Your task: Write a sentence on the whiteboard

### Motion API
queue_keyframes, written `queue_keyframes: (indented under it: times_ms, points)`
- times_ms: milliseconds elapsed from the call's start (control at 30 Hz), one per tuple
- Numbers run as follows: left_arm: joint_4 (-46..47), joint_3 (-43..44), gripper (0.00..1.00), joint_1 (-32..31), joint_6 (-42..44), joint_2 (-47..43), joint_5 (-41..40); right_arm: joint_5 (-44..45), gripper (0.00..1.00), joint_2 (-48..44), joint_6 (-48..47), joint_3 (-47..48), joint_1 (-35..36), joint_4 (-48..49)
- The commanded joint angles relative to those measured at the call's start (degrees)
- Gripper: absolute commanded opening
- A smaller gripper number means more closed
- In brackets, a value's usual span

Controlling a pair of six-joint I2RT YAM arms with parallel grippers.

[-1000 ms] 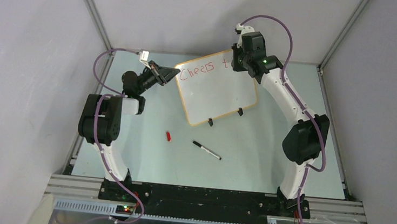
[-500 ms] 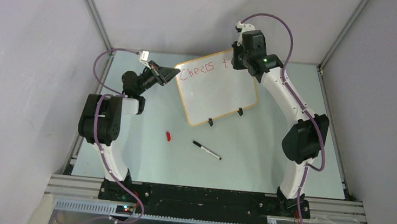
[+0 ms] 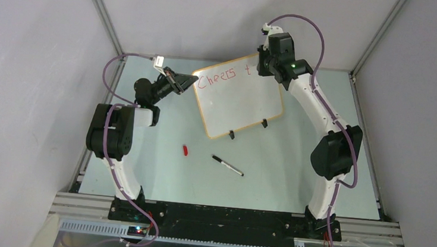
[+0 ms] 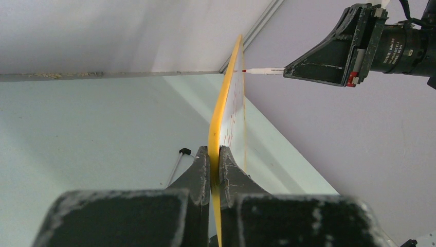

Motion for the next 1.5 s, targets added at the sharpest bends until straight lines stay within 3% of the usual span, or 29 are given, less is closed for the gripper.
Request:
queue_keyframes:
  times_ms: [0,1467]
  points:
    - [0.9,-0.5,0.0,-0.3,5.5,-1.4,2.9,0.7,0.0,1.6,0.7,2.9,-0.2,0.7]
    - [0.5,-0.4,0.0,-0.3,5.7,-1.4,2.9,-1.6,0.0,1.6,0.1,3.2,0.9,-0.2]
